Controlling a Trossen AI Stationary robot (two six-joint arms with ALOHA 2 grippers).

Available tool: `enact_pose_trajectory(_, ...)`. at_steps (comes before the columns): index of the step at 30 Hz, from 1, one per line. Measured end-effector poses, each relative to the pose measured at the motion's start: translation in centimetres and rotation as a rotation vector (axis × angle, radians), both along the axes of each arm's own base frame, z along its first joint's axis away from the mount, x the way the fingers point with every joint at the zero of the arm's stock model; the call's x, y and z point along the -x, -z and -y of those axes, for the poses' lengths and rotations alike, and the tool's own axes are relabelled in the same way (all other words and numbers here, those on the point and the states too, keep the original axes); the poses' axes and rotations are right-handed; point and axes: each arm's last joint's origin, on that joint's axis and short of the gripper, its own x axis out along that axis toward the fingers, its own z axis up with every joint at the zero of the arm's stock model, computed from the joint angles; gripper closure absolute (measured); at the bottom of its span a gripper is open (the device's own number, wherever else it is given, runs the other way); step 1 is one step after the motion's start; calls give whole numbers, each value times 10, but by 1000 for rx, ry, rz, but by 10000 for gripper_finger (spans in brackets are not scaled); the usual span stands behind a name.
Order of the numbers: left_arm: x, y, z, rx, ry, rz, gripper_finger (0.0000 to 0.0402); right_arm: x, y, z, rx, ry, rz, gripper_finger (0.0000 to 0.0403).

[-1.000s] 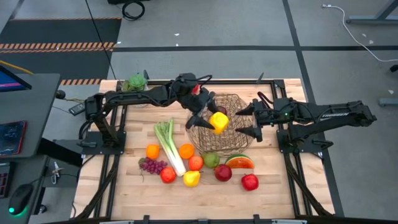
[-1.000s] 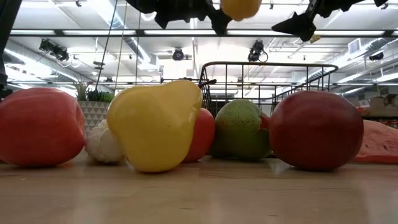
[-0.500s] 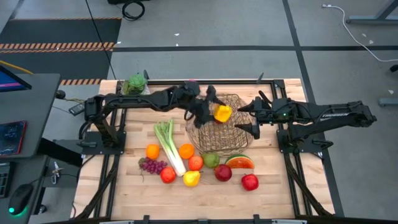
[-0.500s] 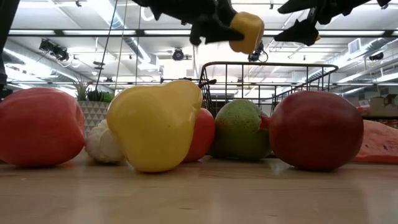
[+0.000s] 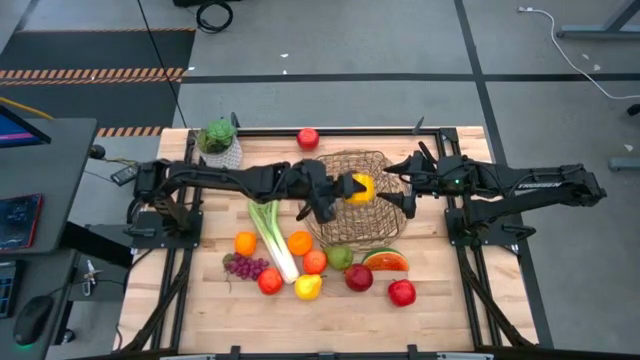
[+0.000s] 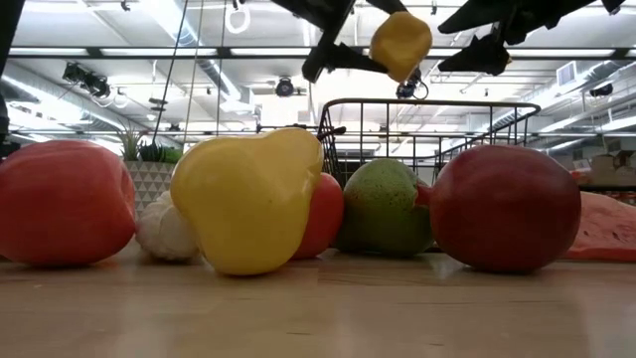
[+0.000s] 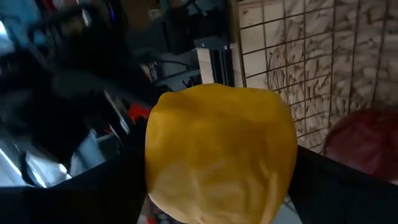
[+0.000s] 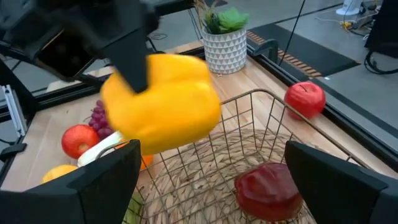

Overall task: Build produce basket
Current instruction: Put the yellow bell pepper into the brown wire basket

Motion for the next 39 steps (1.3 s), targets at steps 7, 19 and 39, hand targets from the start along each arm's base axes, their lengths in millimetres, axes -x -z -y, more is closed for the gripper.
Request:
enact_pose_trajectory(7,0,2,24,-198,62,-38,72,0,0,0,0,0,-3,3)
enact_pose_trajectory(19,2,2,47,-367,171,-58,72,0,1,0,-4,1,-13,3)
enact_pose_trajectory(39,0,2,-10,229,-256,59,72,0,1,0,-8,2,-3,3)
